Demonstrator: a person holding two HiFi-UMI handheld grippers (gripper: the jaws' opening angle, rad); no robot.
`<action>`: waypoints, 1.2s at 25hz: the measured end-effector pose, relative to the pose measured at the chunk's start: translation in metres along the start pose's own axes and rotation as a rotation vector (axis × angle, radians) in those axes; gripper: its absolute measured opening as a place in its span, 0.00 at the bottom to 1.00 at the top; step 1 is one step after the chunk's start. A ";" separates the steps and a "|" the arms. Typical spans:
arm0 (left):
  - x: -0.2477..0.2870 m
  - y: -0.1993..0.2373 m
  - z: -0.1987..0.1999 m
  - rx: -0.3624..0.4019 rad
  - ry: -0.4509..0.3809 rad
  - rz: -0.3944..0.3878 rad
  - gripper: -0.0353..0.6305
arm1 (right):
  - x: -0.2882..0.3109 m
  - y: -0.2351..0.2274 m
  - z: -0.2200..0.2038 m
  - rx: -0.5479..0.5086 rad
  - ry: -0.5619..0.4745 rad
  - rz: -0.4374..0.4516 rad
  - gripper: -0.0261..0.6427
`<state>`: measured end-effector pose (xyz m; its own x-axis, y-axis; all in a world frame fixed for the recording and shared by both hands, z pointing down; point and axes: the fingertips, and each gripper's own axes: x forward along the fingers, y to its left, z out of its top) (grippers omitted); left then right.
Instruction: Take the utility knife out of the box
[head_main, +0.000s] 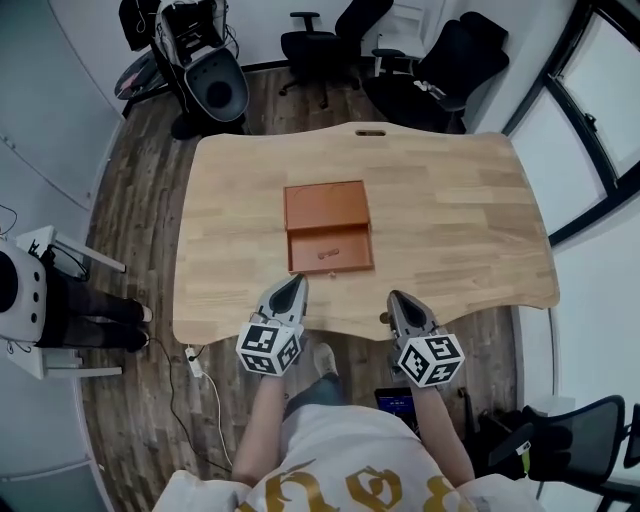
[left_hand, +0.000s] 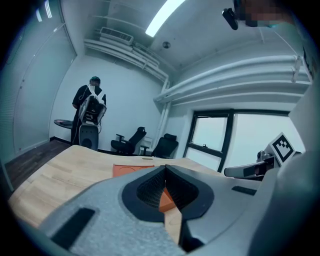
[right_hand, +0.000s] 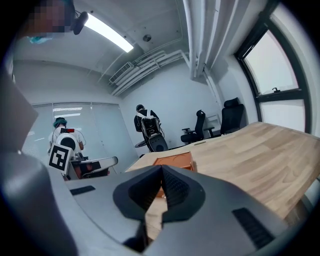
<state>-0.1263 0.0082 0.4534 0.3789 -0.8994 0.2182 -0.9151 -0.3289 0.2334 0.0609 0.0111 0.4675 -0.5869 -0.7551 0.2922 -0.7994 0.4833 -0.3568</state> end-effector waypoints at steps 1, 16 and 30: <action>0.007 0.008 0.002 -0.002 0.003 0.001 0.07 | 0.011 -0.002 0.003 -0.002 0.003 -0.002 0.06; 0.074 0.047 0.029 0.058 0.022 -0.088 0.07 | 0.076 -0.014 0.031 0.009 -0.036 -0.041 0.06; 0.110 0.060 0.020 0.047 0.048 -0.102 0.07 | 0.100 -0.042 0.031 0.026 -0.023 -0.062 0.06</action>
<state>-0.1422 -0.1164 0.4726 0.4758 -0.8460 0.2406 -0.8763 -0.4324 0.2125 0.0401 -0.0982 0.4846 -0.5329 -0.7933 0.2945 -0.8304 0.4235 -0.3620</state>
